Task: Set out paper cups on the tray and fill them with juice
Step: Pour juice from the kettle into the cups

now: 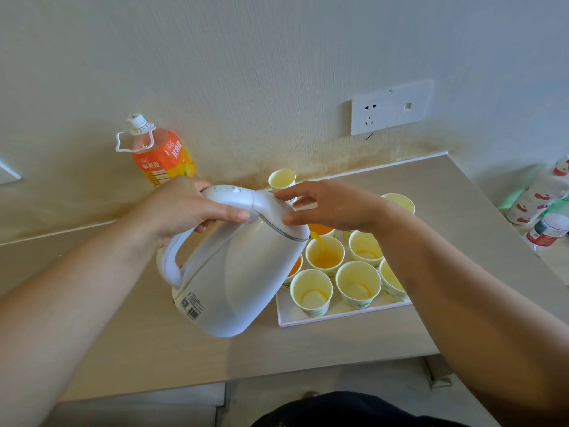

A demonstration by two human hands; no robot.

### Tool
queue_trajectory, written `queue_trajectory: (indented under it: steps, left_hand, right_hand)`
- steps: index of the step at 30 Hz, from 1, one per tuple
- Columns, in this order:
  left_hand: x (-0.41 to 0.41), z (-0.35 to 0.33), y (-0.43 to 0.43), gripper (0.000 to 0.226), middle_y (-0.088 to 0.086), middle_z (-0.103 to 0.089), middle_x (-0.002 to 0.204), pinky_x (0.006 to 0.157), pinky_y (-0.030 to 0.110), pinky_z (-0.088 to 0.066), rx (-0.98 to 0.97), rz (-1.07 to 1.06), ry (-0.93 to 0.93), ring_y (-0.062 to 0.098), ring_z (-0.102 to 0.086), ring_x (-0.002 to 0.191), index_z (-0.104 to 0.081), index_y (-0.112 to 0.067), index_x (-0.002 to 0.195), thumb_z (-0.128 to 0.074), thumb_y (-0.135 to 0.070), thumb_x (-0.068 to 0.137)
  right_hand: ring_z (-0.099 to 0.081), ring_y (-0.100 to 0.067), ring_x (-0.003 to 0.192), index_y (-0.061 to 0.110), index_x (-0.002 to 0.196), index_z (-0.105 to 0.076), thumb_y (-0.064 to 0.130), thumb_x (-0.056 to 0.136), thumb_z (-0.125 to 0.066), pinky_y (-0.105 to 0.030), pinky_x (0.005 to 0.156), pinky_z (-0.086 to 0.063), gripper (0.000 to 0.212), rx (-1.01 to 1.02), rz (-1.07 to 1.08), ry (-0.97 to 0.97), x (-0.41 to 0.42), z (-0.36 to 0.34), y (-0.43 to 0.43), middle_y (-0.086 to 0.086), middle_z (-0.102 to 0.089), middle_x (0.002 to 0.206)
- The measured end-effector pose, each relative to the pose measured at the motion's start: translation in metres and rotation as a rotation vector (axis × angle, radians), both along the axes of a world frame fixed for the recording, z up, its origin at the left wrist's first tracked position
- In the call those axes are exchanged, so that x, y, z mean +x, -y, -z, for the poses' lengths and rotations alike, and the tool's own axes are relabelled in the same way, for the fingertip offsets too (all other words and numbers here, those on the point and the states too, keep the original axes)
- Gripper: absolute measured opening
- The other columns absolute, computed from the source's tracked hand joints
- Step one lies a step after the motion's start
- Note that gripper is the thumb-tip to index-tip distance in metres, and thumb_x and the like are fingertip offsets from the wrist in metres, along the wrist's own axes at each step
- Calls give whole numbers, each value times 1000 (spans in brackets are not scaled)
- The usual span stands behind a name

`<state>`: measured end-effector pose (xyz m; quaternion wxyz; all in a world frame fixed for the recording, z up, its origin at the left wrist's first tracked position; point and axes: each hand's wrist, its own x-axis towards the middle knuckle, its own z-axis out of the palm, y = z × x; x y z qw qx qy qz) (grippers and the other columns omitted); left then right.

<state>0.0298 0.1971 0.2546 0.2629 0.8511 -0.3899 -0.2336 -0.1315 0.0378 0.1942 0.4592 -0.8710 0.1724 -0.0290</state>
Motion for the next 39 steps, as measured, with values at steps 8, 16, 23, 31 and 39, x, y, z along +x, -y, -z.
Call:
queue_trajectory:
  steps: [8,16,23,31,39]
  left_hand:
    - [1,-3,-3,53,0,-50,45,57,29,-35,15,10,21,13,-44,46,-56,-20,54,-79,-62,31]
    - [1,-7,-4,53,-2,-48,43,52,27,-34,13,40,5,11,-43,43,-58,-23,47,-80,-64,22]
    - [-3,-9,-3,44,-2,-47,42,48,23,-35,4,31,24,11,-41,43,-52,-16,55,-87,-42,51]
    - [-5,-12,-4,40,-1,-46,42,49,24,-34,-3,29,30,14,-41,46,-50,-19,49,-84,-36,61]
    - [-3,-13,-5,37,-4,-47,42,54,27,-35,29,60,6,13,-43,44,-58,-27,41,-88,-47,48]
  right_hand:
    - [-54,-4,116,33,134,-50,33,85,-68,-21,96,-39,52,44,-9,10,0,0,1,15,-55,129]
    - [-54,-3,116,33,134,-51,34,85,-68,-20,93,-42,52,58,-15,20,1,0,2,14,-56,129]
    - [-54,-5,116,33,133,-51,31,85,-69,-22,96,-42,51,68,-14,34,1,-1,1,13,-56,129]
    - [-55,-4,114,33,132,-52,32,84,-69,-22,95,-42,51,74,-18,35,0,-1,0,16,-56,127]
    - [-56,-4,113,32,134,-52,32,85,-69,-25,98,-44,52,70,-27,35,0,0,1,13,-58,127]
